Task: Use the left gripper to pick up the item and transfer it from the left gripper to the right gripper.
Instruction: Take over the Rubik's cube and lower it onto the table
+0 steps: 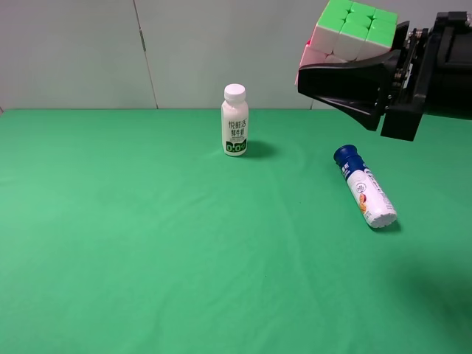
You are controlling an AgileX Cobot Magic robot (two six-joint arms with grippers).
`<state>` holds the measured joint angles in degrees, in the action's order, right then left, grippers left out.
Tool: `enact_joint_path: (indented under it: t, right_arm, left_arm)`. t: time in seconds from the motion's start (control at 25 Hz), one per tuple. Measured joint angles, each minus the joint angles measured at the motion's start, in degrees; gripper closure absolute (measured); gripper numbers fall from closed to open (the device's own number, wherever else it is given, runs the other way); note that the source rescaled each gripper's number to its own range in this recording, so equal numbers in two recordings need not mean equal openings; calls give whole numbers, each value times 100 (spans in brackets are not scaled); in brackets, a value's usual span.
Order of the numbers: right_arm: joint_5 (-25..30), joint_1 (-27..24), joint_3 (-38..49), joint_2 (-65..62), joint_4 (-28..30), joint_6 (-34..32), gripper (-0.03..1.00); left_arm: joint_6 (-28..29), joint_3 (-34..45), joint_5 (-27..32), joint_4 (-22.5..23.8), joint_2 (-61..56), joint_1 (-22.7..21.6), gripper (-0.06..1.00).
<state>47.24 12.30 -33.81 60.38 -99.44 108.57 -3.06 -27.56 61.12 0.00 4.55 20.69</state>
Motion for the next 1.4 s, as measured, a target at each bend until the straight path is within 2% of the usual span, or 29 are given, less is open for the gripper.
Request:
enact_joint_path:
  t: [0.16, 0.36, 0.64, 1.0, 1.4]
  right_arm:
    - [-34, 0, 0, 0, 0, -156, 96]
    - [-299, 0, 0, 0, 100, -739, 96]
    - [-617, 0, 0, 0, 1074, -1769, 96]
    - [-1148, 0, 0, 0, 2629, -3384, 96]
    - [-1299, 0, -12, 249, 4087, -4788, 96]
  left_arm:
    - [0, 0, 0, 31, 0, 0, 38]
    - [0, 0, 0, 37, 0, -110, 38]
    - [0, 0, 0, 37, 0, -860, 38]
    - [0, 0, 0, 37, 0, -2033, 38]
    - [0, 0, 0, 42, -68, -2611, 38]
